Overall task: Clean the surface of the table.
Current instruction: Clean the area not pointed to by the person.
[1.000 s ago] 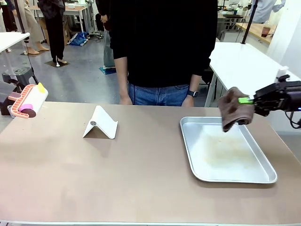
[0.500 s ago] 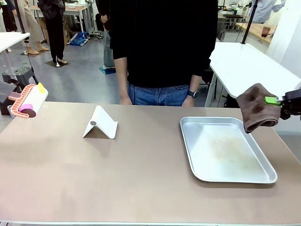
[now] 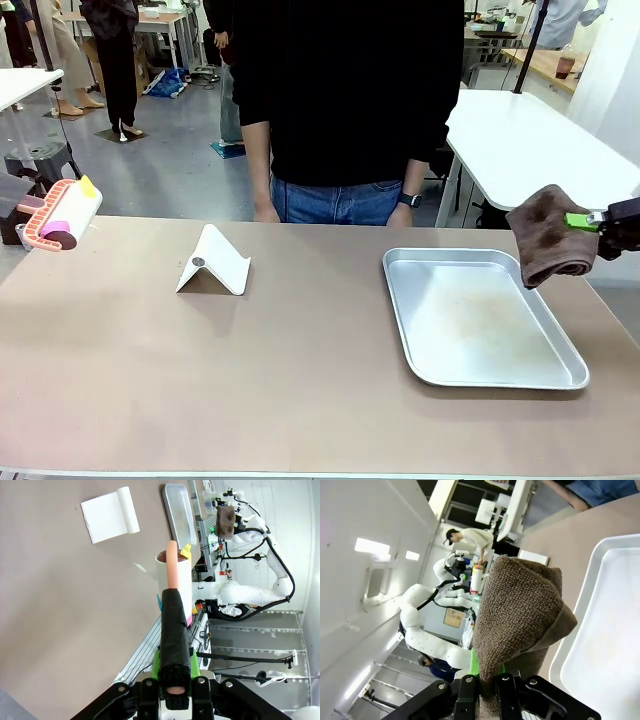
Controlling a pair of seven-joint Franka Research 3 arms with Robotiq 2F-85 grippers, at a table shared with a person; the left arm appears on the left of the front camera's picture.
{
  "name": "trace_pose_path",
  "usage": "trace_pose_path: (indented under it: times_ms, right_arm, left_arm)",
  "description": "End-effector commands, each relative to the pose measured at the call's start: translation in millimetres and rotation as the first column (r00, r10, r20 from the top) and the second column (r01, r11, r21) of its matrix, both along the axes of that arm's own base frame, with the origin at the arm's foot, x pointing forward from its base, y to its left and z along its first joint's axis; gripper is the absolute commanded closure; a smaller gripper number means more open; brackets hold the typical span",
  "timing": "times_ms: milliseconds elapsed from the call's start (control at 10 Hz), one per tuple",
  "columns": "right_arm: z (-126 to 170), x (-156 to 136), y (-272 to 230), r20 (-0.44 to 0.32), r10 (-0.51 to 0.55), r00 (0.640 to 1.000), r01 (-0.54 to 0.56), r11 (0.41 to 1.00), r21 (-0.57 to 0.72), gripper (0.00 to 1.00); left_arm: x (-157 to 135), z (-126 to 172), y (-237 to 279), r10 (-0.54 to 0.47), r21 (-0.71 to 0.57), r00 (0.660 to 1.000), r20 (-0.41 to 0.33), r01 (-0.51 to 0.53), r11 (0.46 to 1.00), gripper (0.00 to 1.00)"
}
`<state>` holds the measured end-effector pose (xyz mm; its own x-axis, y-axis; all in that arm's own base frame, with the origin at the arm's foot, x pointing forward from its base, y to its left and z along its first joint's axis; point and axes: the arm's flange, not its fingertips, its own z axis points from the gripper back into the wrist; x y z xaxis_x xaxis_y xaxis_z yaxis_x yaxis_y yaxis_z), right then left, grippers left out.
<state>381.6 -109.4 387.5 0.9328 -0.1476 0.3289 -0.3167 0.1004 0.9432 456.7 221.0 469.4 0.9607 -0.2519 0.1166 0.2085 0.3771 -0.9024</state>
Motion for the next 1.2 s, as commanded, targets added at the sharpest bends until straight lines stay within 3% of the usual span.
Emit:
trace_pose_path:
  times_ms: [0, 700, 800, 1100]
  right_arm:
    - [-3.3, -0.2, 0.1, 0.028, -0.033, 0.999, 0.033, 0.999, -0.018, 0.88]
    - [-13.8, 14.7, 10.8, -0.007, -0.122, 0.993, 0.116, 0.959, -0.258, 0.88]
    - [-14.7, 18.2, 15.6, -0.005, -0.145, 0.989, 0.135, 0.932, -0.337, 0.88]
    - [-24.9, 35.4, 51.1, -0.011, -0.111, 0.994, 0.078, 0.764, -0.641, 0.88]
  left_arm:
    - [-3.2, 4.1, 0.1, -0.007, -0.012, 1.000, 0.001, 0.007, 1.000, 0.77]
    - [-3.2, 4.1, 0.1, -0.007, -0.012, 1.000, 0.001, 0.007, 1.000, 0.77]
    - [-3.2, 4.1, 0.1, -0.007, -0.012, 1.000, 0.001, 0.007, 1.000, 0.77]
    - [-3.2, 4.1, 0.1, -0.007, -0.012, 1.000, 0.001, 0.007, 1.000, 0.77]
